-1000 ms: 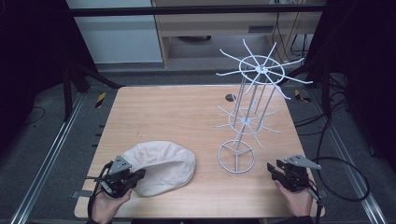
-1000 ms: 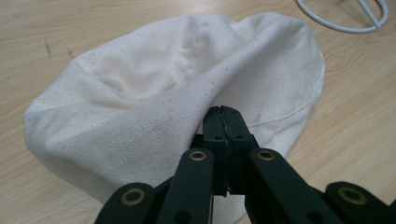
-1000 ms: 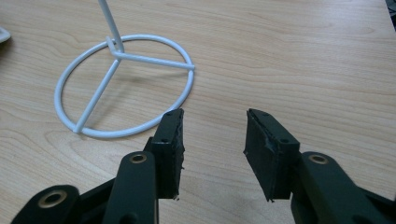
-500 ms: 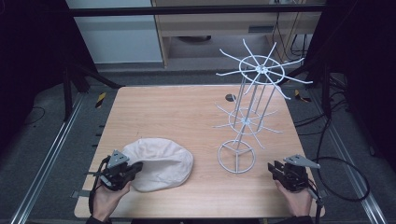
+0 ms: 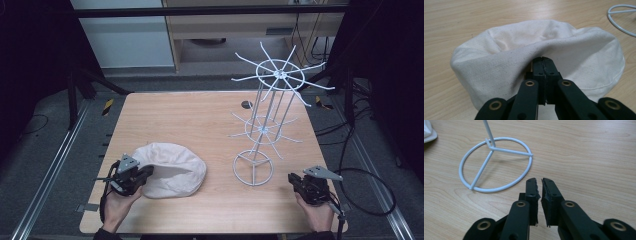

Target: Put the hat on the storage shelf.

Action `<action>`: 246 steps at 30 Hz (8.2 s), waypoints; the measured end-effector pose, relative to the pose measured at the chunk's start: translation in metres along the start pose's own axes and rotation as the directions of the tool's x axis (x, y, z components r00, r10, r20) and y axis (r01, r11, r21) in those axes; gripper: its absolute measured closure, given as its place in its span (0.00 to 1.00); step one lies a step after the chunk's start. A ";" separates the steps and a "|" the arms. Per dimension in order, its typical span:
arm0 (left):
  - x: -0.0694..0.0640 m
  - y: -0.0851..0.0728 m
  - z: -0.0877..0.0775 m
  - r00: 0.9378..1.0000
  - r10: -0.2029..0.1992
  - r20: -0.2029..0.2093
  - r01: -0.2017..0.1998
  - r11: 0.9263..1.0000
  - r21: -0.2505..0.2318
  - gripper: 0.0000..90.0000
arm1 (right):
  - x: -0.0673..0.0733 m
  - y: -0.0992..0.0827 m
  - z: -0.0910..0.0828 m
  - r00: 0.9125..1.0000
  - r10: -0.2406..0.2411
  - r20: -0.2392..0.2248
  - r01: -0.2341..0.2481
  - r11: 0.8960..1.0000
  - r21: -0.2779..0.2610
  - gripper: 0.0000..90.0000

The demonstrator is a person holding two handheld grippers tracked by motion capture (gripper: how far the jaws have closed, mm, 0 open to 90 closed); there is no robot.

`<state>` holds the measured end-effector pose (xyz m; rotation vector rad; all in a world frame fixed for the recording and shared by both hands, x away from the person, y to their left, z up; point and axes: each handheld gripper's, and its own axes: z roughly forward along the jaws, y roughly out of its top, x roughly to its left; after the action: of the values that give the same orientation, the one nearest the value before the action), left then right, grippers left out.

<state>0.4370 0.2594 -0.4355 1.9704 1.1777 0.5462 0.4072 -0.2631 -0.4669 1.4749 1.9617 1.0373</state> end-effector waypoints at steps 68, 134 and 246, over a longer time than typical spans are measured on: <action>-0.093 0.021 0.042 0.980 0.124 0.154 -0.136 0.988 0.071 1.00 | -0.004 -0.002 -0.001 1.000 -0.010 0.000 0.010 1.000 0.005 0.97; 0.047 -0.002 0.023 0.979 -0.124 -0.165 0.133 0.990 0.043 1.00 | -0.006 -0.005 0.000 1.000 0.001 -0.006 -0.001 1.000 0.008 0.97; 0.005 0.022 -0.017 0.992 -0.076 -0.100 0.079 0.996 0.027 0.58 | -0.006 -0.006 0.000 1.000 0.014 -0.005 -0.014 1.000 0.023 0.90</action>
<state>0.4400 0.2640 -0.4082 1.9334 1.3258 0.5941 0.4054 -0.2699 -0.4720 1.5022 1.9758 1.0282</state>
